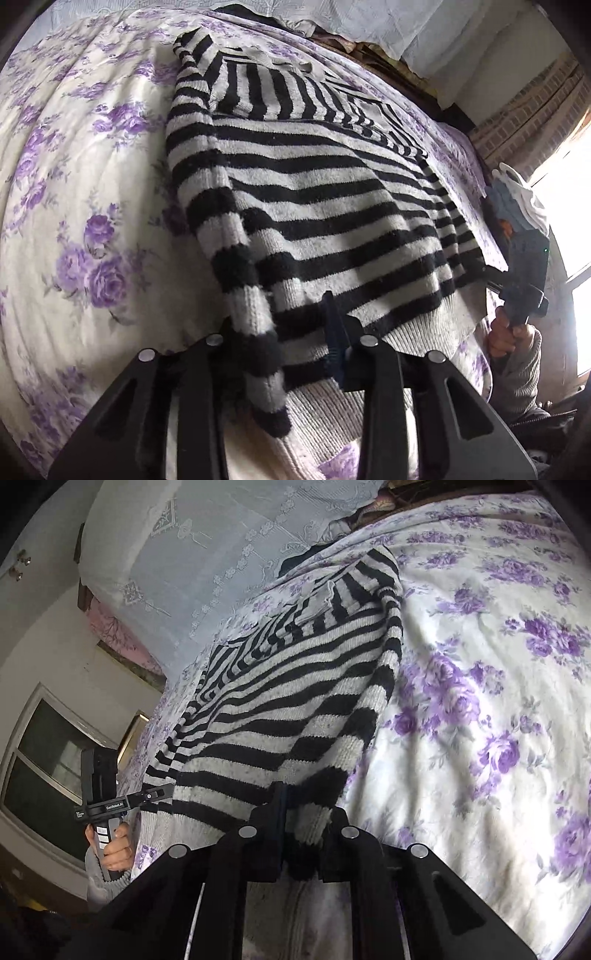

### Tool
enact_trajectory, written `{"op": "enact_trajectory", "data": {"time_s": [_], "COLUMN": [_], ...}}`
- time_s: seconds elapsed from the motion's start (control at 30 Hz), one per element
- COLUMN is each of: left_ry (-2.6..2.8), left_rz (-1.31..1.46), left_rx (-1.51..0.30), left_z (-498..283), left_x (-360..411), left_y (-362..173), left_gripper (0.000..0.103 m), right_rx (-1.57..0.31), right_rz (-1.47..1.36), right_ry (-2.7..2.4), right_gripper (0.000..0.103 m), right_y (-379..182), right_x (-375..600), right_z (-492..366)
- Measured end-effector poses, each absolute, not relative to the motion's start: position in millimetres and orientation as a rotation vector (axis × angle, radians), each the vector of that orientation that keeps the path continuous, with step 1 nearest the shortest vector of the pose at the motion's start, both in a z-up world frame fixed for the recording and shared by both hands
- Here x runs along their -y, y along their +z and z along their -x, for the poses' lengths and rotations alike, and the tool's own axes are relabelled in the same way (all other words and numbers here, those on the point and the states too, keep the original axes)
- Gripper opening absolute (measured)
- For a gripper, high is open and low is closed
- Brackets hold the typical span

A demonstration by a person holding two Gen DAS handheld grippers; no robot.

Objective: Fold small clothes

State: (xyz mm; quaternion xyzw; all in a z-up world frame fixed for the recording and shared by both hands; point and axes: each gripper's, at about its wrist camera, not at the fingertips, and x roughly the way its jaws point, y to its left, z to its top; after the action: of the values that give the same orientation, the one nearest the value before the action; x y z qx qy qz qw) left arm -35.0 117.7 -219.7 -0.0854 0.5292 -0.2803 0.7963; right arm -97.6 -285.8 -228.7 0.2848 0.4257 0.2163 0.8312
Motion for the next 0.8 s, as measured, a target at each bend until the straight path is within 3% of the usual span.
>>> {"op": "enact_trajectory", "data": {"time_s": [0.07, 0.13, 0.57, 0.8], "left_ry": [-0.603, -0.619, -0.685, -0.699], "left_rz": [0.217, 0.248, 0.274, 0.327], "left_rx": [-1.137, -1.129, -1.012, -0.989], "left_z": [33, 32, 6, 2], "left_x": [-123, -127, -126, -142], "left_y": [-220, -217, -154, -154], "left_gripper": [0.019, 0.016, 0.017, 0.017], "right_rx": [-0.894, -0.869, -0.762, -0.733], "right_rz": [-0.606, -0.619, -0.637, -0.678], "right_ry": [0.456, 0.458, 0.504, 0.5], "right_gripper": [0.012, 0.01, 0.009, 0.009], "right_y": [-228, -224, -173, -167], "right_x": [287, 291, 294, 308], "right_z": [98, 99, 73, 67]}}
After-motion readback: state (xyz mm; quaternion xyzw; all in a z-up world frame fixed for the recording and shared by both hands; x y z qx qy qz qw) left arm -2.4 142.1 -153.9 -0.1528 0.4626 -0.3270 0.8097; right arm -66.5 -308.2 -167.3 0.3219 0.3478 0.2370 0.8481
